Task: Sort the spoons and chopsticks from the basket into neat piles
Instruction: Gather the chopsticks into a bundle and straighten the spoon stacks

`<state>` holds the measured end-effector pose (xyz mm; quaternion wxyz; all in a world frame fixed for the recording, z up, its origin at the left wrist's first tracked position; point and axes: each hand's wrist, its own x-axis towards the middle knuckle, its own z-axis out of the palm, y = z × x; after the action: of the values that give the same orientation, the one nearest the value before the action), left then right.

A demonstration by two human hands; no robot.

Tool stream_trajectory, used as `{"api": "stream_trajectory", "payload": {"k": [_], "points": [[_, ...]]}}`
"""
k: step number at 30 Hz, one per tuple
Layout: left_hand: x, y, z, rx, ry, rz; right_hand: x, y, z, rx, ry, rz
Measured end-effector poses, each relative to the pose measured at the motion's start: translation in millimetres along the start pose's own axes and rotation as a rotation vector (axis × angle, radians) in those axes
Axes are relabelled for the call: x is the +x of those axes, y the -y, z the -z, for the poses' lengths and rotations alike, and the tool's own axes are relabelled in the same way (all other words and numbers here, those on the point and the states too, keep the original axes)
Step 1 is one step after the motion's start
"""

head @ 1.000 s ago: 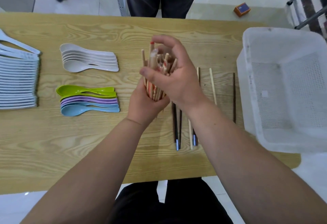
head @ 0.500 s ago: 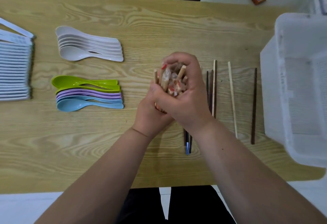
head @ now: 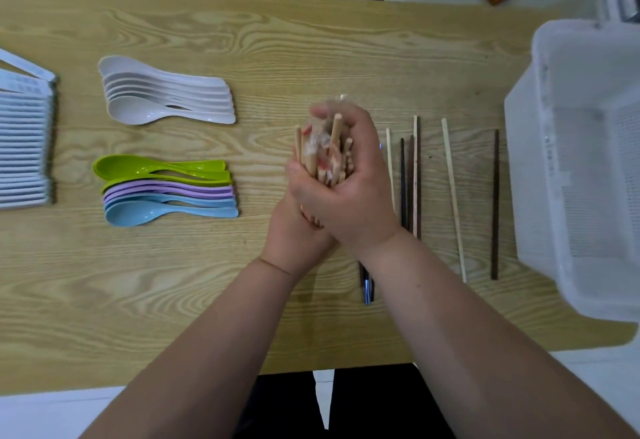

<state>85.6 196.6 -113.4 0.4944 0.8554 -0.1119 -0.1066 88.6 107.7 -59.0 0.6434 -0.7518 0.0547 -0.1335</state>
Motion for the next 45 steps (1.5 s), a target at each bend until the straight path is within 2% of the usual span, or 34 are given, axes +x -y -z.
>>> {"api": "stream_trajectory", "payload": {"k": [2,4,7,9,11,13,17,22,25,30,36,42,45], "points": [[-0.6,2.5,-1.2,-0.036,0.087,0.142,-0.2,-1.4,17.1,0.006,0.046,-0.13],[-5.4,-1.0,-3.3,-0.09,0.102,0.267,-9.0,-6.3,42.4,-0.054,0.018,-0.225],[-11.7,-5.9,-9.5,-0.015,0.136,0.368,-37.3,-28.4,91.6,-0.559,-0.111,-0.389],[-13.9,-7.8,-13.3,-0.002,0.172,0.435,-60.4,-45.4,124.9,-0.822,-0.097,-0.568],[-15.4,-7.0,-18.6,0.028,0.197,0.501,-77.9,-60.3,149.5,-0.902,-0.046,-0.742],[-15.6,-7.8,-23.0,0.058,0.224,0.551,-87.9,-71.4,164.4,-0.931,-0.026,-0.835],[-12.5,-8.0,-28.3,0.064,0.206,0.633,-91.5,-80.2,173.5,-1.016,-0.04,-0.749],[-10.0,-10.6,-34.1,0.016,0.145,0.661,-94.4,-81.1,161.5,-0.924,-0.002,-0.573],[-11.8,-10.6,-35.2,-0.039,0.08,0.687,-86.3,-72.3,146.4,-0.89,0.03,-0.587],[-17.2,-2.8,-24.6,-0.127,-0.003,0.755,-66.0,-59.3,104.4,-1.032,0.186,-0.664],[-27.9,10.8,-6.6,-0.123,-0.042,0.764,-63.3,-62.6,76.8,-1.061,0.223,-0.575],[-43.3,8.0,7.9,-0.198,-0.022,0.752,-51.7,-50.9,82.2,-1.04,0.194,-0.793],[-48.9,8.5,13.4,-0.245,0.001,0.747,-52.5,-49.0,81.3,-1.083,0.213,-0.836]]}}
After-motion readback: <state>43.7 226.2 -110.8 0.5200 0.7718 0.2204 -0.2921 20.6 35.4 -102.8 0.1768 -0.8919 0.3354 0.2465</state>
